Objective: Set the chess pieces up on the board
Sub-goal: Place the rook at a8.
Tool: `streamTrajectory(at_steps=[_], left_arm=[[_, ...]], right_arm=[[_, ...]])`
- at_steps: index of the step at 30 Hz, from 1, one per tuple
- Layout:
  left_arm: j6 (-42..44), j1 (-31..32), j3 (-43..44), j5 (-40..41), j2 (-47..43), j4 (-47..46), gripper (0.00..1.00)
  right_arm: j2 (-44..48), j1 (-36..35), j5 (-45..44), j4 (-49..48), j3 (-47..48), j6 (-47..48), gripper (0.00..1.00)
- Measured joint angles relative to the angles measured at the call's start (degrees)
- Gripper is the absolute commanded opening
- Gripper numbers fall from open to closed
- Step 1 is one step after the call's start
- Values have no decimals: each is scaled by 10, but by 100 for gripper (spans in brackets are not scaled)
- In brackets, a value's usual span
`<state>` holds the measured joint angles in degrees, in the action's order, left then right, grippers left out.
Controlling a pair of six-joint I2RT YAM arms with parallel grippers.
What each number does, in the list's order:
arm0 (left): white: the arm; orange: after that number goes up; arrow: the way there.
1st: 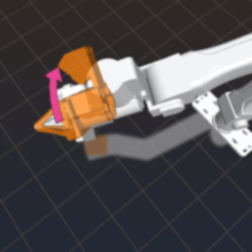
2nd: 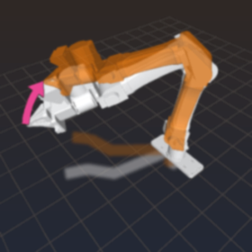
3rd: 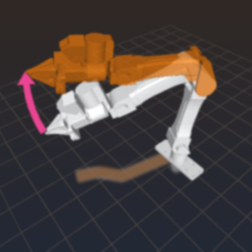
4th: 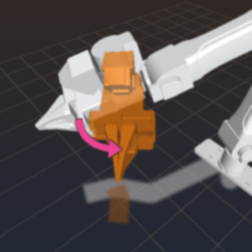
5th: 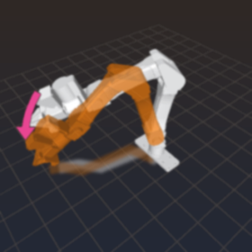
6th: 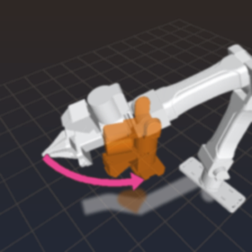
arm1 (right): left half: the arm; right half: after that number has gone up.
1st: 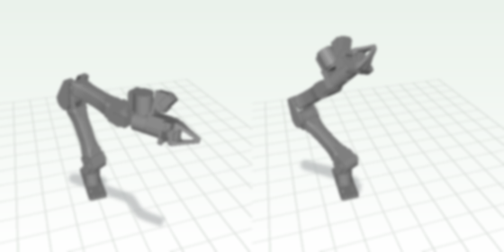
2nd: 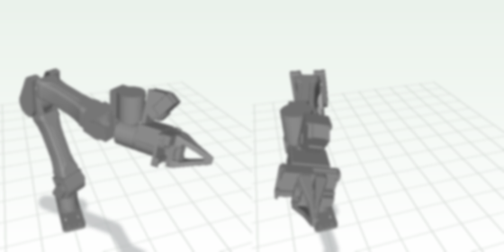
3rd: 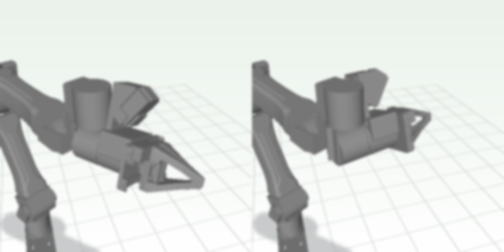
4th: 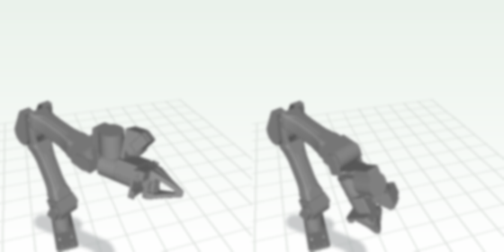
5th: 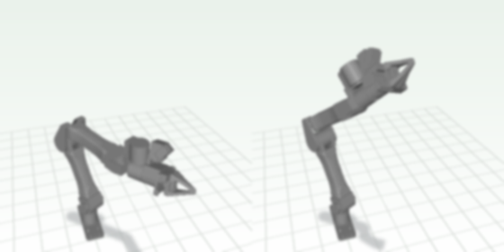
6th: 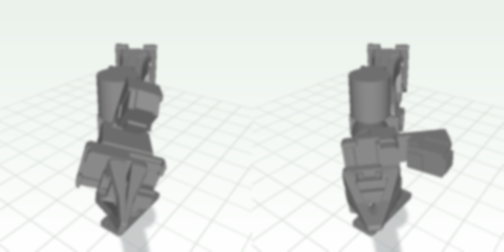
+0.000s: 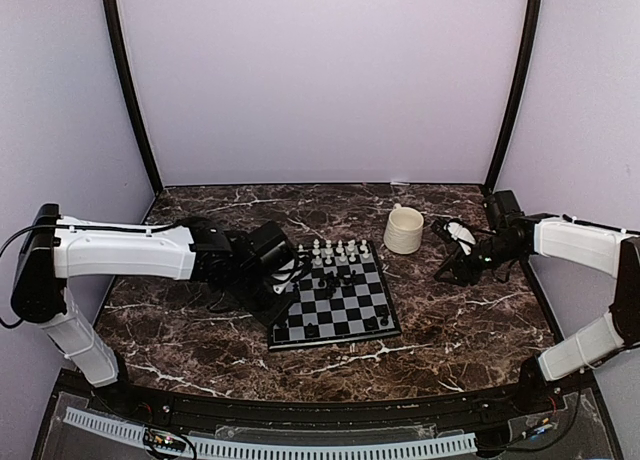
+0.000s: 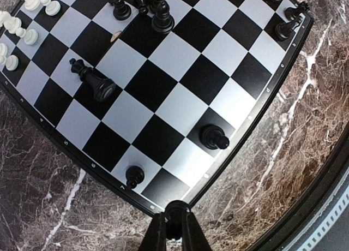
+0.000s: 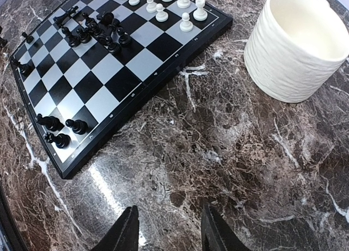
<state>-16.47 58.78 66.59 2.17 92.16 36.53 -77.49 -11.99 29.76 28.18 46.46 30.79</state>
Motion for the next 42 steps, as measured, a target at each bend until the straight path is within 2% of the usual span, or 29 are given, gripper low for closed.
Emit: streamTrajectory(at_steps=[6,29,38,42], left_arm=[[0,0,-3,0,31,-9,6],[1,0,-11,4,61,-14,8],[-1,0,-11,9,61,-13,18],[-3,0,-11,13,61,-9,31]], right_arm=[[-3,0,0,0,0,0,40],[-7,0,0,0,0,0,40],[-7,0,0,0,0,0,40],[-7,0,0,0,0,0,40]])
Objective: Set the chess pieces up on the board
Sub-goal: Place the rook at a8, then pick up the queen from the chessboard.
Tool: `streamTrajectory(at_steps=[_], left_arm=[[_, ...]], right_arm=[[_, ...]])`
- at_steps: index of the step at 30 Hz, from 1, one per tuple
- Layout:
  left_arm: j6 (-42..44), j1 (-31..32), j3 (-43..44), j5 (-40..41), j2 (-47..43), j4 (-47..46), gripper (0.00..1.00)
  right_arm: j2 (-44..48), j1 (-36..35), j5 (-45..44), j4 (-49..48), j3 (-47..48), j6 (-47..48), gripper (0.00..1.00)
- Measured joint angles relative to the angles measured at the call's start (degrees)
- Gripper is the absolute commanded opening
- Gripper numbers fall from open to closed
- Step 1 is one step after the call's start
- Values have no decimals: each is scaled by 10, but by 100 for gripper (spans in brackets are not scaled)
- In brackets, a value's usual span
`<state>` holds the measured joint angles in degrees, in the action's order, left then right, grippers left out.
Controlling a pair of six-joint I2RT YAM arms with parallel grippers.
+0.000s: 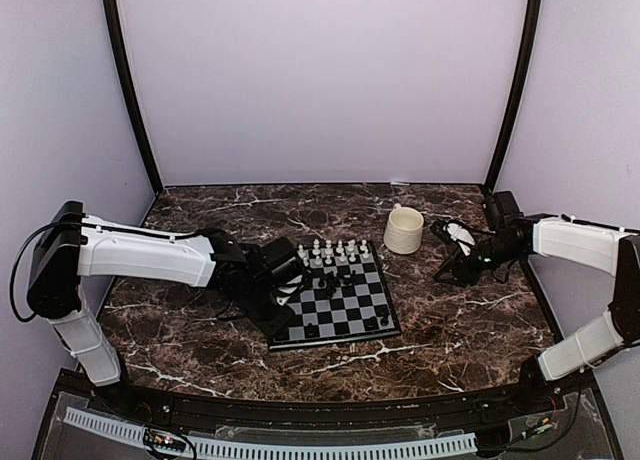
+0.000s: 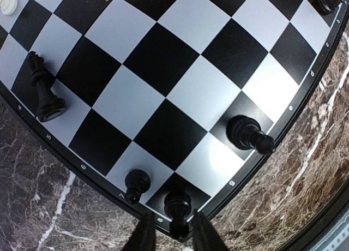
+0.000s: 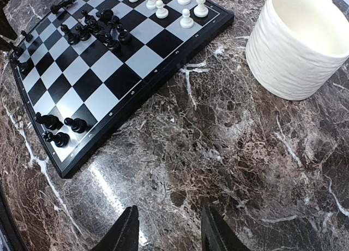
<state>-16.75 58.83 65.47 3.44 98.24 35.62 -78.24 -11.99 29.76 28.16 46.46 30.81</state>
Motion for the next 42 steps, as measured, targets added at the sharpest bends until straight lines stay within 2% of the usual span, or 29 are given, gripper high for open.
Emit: streamTrajectory(at_steps=[3,9,12,17,20,25,30,42], left_arm=[[-2,1,6,3,-5,14,38],[-2,2,80,10,-49,49,44],[3,-8,106,28,-83,52,44],[11,-90,110,24,-117,50,44],[7,-134,109,10,-94,47,46],[-14,-136,116,-33,-15,45,52],[-35,-135,117,-59,47,45,48],[-49,-135,143,-73,96,44,44]], right_arm=[[0,0,0,0,0,0,40],[-1,0,0,0,0,0,40],[-4,0,0,0,0,0,40],[-5,0,0,0,0,0,40],[-5,0,0,0,0,0,40],[-5,0,-1,0,0,0,40],[-5,0,-3,0,0,1,40],[-5,0,-5,0,0,2,40]])
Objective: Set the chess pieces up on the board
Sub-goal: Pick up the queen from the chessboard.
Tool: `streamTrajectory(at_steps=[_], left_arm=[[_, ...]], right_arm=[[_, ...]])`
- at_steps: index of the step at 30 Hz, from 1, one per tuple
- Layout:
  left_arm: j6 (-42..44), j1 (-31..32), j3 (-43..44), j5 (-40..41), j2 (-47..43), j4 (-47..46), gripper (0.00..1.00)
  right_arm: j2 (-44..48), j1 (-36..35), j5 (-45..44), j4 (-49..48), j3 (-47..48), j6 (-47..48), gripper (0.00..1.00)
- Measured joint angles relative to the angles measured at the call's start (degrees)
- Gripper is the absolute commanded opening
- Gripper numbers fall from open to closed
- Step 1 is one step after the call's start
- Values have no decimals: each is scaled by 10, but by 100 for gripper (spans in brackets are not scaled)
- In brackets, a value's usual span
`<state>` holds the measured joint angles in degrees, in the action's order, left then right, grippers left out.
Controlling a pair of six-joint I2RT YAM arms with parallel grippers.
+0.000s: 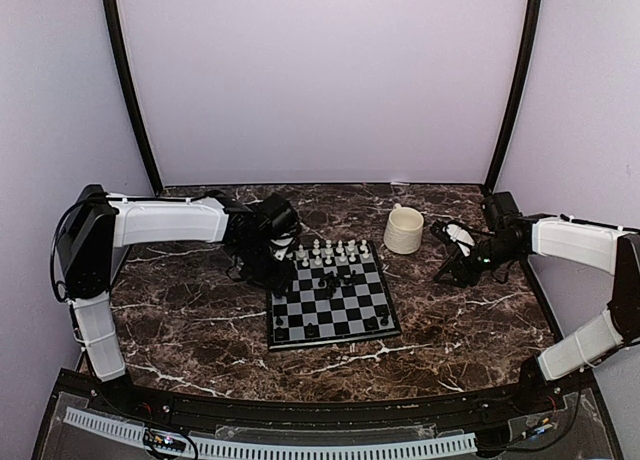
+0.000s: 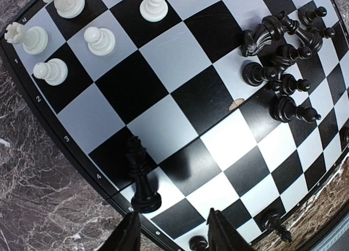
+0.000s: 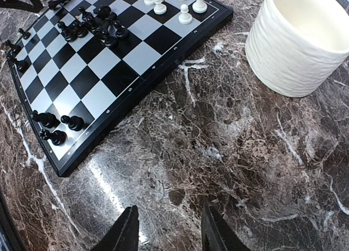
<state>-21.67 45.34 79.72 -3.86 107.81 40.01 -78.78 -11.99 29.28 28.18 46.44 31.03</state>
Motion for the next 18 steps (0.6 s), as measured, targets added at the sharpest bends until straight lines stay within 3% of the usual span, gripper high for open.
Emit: streamTrajectory(at_steps=[18], left_arm=[[7,0,29,53,44,15,42]], right_arm=[[-2,0,-6,0,0,0,40]])
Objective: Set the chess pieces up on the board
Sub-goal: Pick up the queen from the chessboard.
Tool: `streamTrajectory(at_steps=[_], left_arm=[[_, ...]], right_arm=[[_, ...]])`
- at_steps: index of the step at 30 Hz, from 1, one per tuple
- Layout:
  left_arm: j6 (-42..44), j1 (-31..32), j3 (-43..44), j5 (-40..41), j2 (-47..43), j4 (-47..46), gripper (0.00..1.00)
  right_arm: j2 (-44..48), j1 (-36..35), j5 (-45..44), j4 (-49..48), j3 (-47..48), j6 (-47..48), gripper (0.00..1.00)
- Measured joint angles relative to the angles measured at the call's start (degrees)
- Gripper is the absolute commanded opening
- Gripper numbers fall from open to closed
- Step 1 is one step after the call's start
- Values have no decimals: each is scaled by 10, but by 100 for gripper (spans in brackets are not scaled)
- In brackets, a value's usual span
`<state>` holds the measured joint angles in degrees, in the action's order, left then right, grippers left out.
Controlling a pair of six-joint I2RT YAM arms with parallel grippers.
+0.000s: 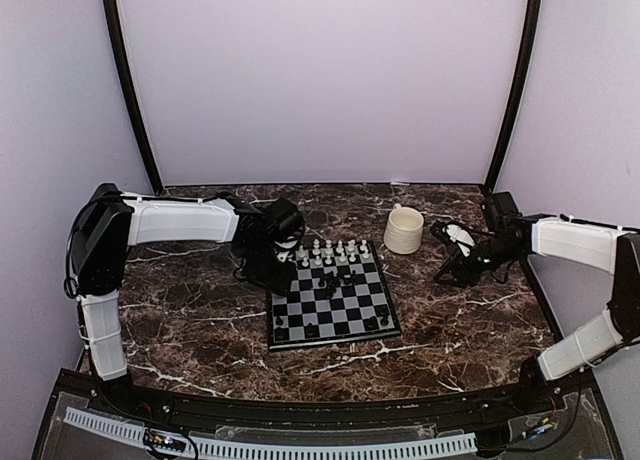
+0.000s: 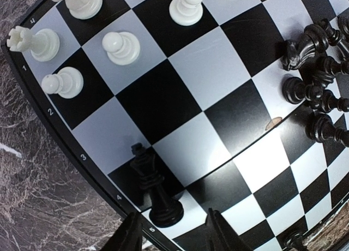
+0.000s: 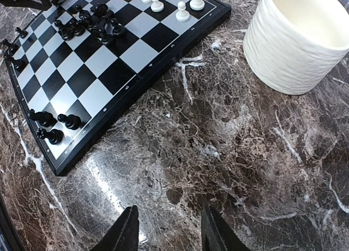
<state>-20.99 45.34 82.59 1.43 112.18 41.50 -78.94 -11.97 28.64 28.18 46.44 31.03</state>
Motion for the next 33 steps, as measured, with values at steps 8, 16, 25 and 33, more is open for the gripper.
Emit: streamTrajectory(at_steps=[8,16,25,33], left_arm=[[-1,0,17,21,16,4,35],[1,0,29,23,35,8,25],[11,0,36,21,34,30,17],[40,0,-2,18,-37,9,16]], right_arm=[[-6,0,0,0,0,0,40],[-6,0,0,0,0,0,40],[-7,0,1,0,0,0,40],[-19,-4,15,11,20,0,39]])
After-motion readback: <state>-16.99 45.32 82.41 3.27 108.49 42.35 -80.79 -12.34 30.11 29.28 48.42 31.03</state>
